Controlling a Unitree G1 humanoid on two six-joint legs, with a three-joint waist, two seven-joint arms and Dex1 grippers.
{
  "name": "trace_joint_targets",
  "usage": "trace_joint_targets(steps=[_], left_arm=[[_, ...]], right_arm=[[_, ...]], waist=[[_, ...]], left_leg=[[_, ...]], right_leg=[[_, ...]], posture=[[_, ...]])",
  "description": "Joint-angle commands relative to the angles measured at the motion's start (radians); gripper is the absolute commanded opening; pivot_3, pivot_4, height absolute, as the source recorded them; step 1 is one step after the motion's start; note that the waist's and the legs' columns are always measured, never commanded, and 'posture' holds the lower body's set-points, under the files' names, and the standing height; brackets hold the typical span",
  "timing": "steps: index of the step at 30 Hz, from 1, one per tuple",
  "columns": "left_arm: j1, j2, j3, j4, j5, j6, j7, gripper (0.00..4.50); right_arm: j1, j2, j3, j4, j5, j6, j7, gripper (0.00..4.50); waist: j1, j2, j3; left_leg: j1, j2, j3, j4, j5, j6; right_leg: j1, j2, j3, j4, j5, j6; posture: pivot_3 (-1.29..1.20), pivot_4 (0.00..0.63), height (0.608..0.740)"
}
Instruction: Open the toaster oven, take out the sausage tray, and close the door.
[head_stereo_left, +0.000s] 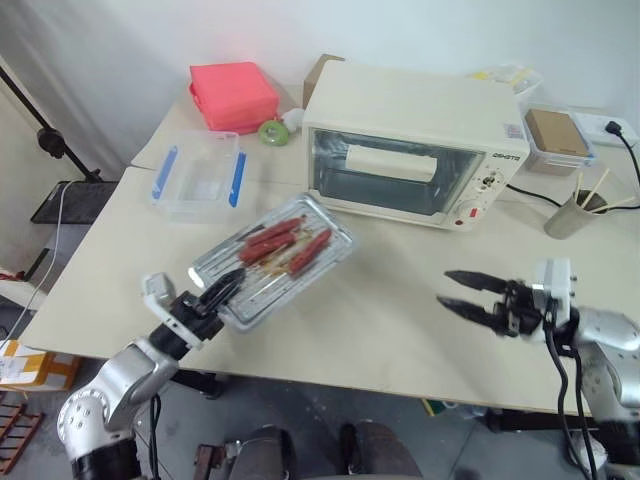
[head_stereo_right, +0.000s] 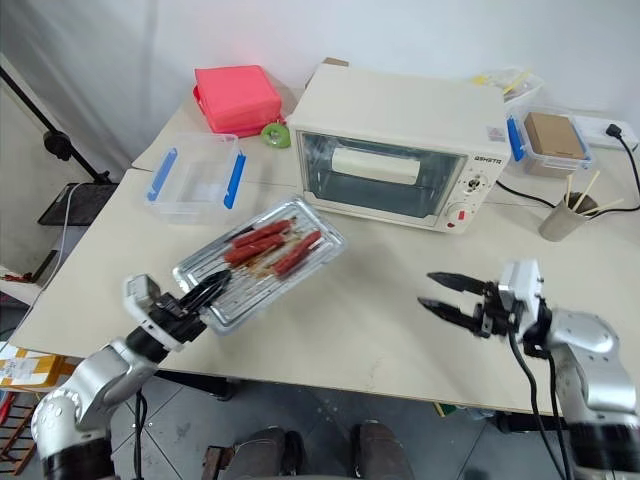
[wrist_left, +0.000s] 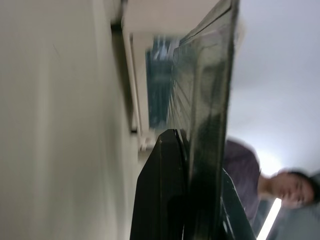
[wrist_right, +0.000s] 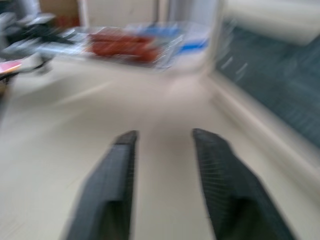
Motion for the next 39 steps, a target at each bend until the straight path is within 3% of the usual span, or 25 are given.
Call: trace_joint_targets(steps=[1,4,8,14,23,26,31,36,39], left_arm=[[-0.087,0.044,-0.102,0.098,-0.028,0.044,-0.025,0.0],[-0.163,0.075,-0.186,0.209,-0.008,0.07,-0.048,0.0],[-0.254,0.098,-0.26,0.328,0.1,0.136,-0.139,0.0],[-0.482,0.086,-0.382,0.548,0.422,0.202,-0.329,0.0],[-0.637,0.089,-0.473,0.676,0.786,0.246,-0.632,0.0],[-0.671,0.083,-0.483,0.707,0.882,0.227,-0.7,0.63],[-0.681,0.096,-0.465,0.68,0.97,0.221,-0.804,2.09],[-0.591,0.204,-0.518,0.477,1.062,0.15,-0.947,3.56],[-0.493,0.333,-0.552,0.326,1.155,-0.025,-1.091,4.41]], right_arm=[[0.073,-0.033,-0.094,-0.078,0.021,-0.028,0.012,3.73],[0.141,-0.026,-0.138,-0.11,0.027,-0.025,-0.007,4.48],[0.212,-0.014,-0.179,-0.145,0.013,-0.045,-0.029,4.48],[0.344,-0.007,-0.277,-0.194,0.018,-0.043,-0.079,4.48],[0.4,-0.003,-0.292,-0.249,0.027,-0.026,-0.108,4.48],[0.399,-0.001,-0.285,-0.257,0.025,-0.021,-0.12,4.5],[0.39,0.002,-0.266,-0.257,0.018,-0.019,-0.128,4.5],[0.359,-0.004,-0.242,-0.234,0.013,-0.015,-0.113,4.5],[0.32,-0.016,-0.229,-0.206,0.014,-0.01,-0.1,4.5]], waist=[[-0.002,0.0,0.0],[0.001,0.0,0.0],[0.003,0.0,0.0],[0.033,0.004,-0.002],[0.03,0.012,-0.007],[0.028,0.012,-0.007],[0.023,0.011,-0.006],[-0.001,0.01,-0.006],[-0.025,0.008,-0.005]], left_leg=[[0.0,0.0,0.0,0.0,0.0,0.0],[0.001,0.0,-0.001,0.0,0.0,0.0],[0.001,0.0,-0.001,0.0,0.0,-0.001],[0.002,-0.005,-0.003,0.0,0.001,0.0],[0.002,-0.007,-0.003,-0.001,0.001,0.0],[0.002,-0.007,-0.003,-0.001,0.001,0.0],[0.002,-0.006,-0.003,-0.002,0.001,0.0],[0.002,-0.006,-0.003,-0.006,0.001,-0.001],[0.007,-0.006,-0.001,-0.013,0.003,-0.004]], right_leg=[[0.0,0.0,0.0,0.0,0.0,0.0],[0.001,0.0,-0.001,0.0,0.0,0.0],[0.002,0.0,-0.001,0.0,0.0,0.0],[0.004,-0.002,-0.001,-0.001,0.001,0.002],[0.005,-0.005,-0.001,-0.003,0.002,0.003],[0.005,-0.005,-0.001,-0.003,0.002,0.004],[0.004,-0.005,-0.001,-0.003,0.001,0.004],[0.003,-0.005,-0.001,-0.003,0.001,0.004],[0.003,-0.004,0.0,-0.004,0.001,0.004]], posture=[[0.0,0.15,0.74],[0.0,0.15,0.74],[0.0,0.15,0.74],[0.0,0.15,0.74],[0.0,0.15,0.74],[0.0,0.15,0.74],[0.0,0.15,0.74],[0.0,0.15,0.74],[0.0,0.15,0.74]])
